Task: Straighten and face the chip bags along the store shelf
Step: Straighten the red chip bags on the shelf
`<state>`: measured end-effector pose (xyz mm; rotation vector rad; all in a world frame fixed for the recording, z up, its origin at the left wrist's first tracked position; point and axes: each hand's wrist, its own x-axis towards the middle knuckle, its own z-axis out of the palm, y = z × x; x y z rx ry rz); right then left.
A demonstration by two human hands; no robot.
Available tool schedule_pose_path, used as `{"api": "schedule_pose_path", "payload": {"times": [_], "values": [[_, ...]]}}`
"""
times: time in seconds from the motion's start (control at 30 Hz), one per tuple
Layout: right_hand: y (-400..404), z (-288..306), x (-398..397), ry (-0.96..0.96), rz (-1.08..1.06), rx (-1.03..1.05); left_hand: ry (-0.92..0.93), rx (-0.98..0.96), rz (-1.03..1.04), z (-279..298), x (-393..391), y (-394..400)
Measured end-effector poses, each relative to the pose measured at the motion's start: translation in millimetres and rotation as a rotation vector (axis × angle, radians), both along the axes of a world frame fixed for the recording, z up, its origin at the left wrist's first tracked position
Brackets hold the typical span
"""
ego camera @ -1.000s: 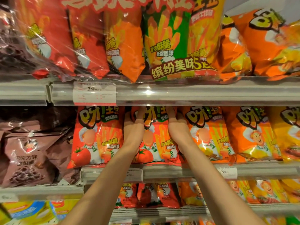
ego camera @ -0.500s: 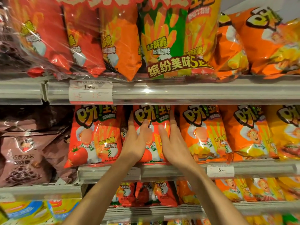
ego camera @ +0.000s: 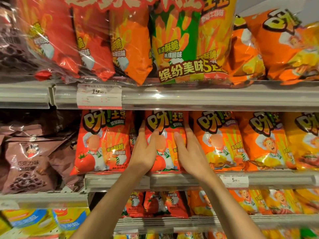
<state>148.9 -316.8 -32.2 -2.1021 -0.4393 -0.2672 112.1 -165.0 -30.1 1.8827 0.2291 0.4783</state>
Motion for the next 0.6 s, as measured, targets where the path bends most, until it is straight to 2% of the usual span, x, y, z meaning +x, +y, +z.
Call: {"api": "schedule_pose_path", "payload": {"times": [0.1,0.33,0.5,0.6], "values": [[-10.5,-3.1,-8.3,0.009,0.011,0.067,-0.106,0.012,-0.056,-11.0,-19.7,6.9],[-36.9,-14.1,-53.2,0.032,-0.084,0.248,-0.204,0.068,-0.073,-18.3,-75.8,18.1],[-30.9,-36.9,-92.9,0.175,-0.111,0.297,-0.09,-0.003,-0.176,-34.6,-107.7,38.0],[-18.0,-58.8,-111.3,0.271,-0.102,0.337,-0.042,-0.055,-0.159,-48.9,-121.5,55.1]]}}
